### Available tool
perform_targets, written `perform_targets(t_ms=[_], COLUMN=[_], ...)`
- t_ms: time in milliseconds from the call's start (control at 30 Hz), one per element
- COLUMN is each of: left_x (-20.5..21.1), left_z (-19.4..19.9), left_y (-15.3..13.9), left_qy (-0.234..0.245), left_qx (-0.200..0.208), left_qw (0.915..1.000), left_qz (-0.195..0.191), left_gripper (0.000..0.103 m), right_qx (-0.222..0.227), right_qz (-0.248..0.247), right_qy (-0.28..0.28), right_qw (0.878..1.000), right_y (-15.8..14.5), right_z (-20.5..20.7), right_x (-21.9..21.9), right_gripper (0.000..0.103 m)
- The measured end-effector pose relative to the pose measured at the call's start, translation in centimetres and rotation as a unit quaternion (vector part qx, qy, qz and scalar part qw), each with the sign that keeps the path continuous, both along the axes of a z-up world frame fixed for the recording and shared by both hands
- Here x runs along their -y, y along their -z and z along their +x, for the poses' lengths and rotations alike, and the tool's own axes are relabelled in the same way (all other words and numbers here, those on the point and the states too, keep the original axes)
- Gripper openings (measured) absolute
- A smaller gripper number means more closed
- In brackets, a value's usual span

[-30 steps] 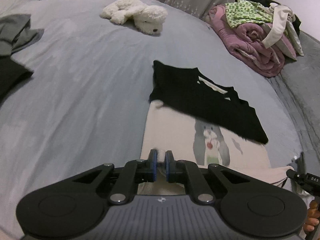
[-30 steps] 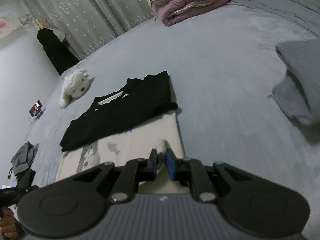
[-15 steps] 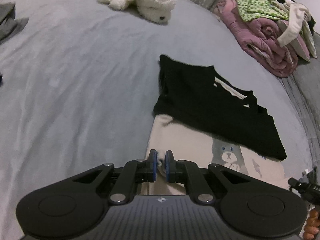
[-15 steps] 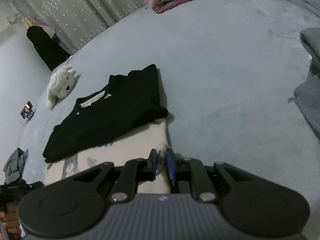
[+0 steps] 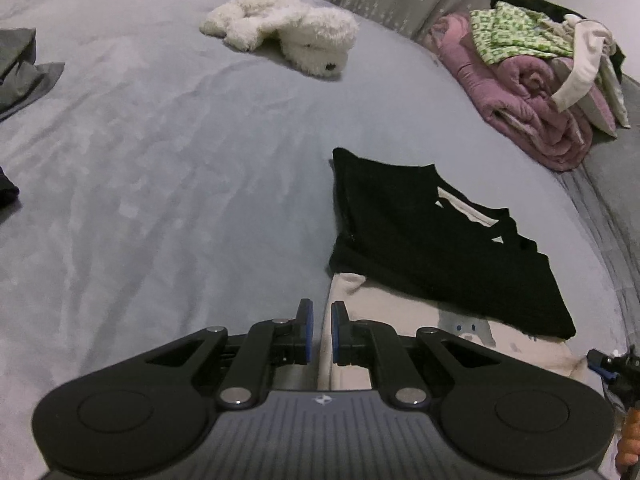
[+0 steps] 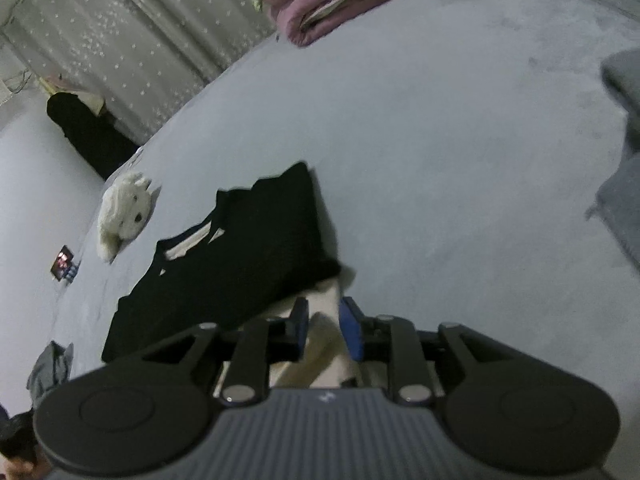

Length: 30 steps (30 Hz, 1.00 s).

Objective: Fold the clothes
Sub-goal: 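Lay the folded hem down and open both grippers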

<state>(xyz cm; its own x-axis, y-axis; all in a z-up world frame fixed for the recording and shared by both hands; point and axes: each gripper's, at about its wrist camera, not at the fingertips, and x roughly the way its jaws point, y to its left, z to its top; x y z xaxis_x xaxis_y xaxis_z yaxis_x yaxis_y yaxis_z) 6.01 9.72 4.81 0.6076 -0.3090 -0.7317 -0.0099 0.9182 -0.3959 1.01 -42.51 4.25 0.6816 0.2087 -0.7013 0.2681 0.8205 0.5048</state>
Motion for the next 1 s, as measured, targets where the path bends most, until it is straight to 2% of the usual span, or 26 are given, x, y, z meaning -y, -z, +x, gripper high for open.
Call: perform_targets(t_ms=[100, 200, 233, 333, 400, 500, 600, 733, 933, 1000], left_x=[0.3, 0.9, 1.3, 2.6, 3.6, 4.9, 5.4, 5.8, 6.4, 6.7], left_z=[-0.8, -1.2, -1.3, -1.3, -1.3, -1.3, -1.4, -1.4, -1.7, -1.9], left_y=[-0.4, -0.4, -0.3, 0.1, 0.4, 0.9, 1.4, 1.8, 2.0, 2.0], left_qy=[0.033, 0.056, 0.063, 0.09, 0.114, 0.141, 0.147, 0.147, 0.159, 0.166], left_qx=[0.025, 0.032, 0.035, 0.043, 0.049, 0.055, 0.056, 0.058, 0.075, 0.083], left_qw=[0.9991, 0.9976, 0.9969, 0.9939, 0.9901, 0.9833, 0.9799, 0.9764, 0.9691, 0.9653], left_qz=[0.009, 0.023, 0.031, 0.047, 0.065, 0.101, 0.123, 0.147, 0.173, 0.184], left_gripper=[0.008, 0.009, 0.009, 0.02, 0.03, 0.031, 0.032, 0.031, 0.031, 0.031], right_qx=[0.011, 0.023, 0.027, 0.04, 0.052, 0.06, 0.064, 0.061, 0.054, 0.053], right_qz=[-0.047, -0.104, -0.124, -0.172, -0.193, -0.233, -0.259, -0.284, -0.301, -0.298], right_qy=[-0.012, -0.045, -0.057, -0.1, -0.132, -0.172, -0.202, -0.219, -0.232, -0.229], right_qw=[0.999, 0.993, 0.99, 0.979, 0.971, 0.955, 0.942, 0.931, 0.924, 0.925], right_y=[-0.6, -1.0, -1.1, -1.3, -1.4, -1.3, -1.1, -0.3, 0.9, 1.1], right_z=[-0.2, -0.5, -0.6, -1.2, -1.4, -1.8, -2.2, -2.1, -1.3, -1.1], right_x=[-0.4, -1.3, -1.7, -3.1, -4.0, -5.4, -6.5, -7.4, -8.1, -8.0], right_gripper=[0.02, 0.023, 0.024, 0.025, 0.031, 0.037, 0.039, 0.04, 0.033, 0.031])
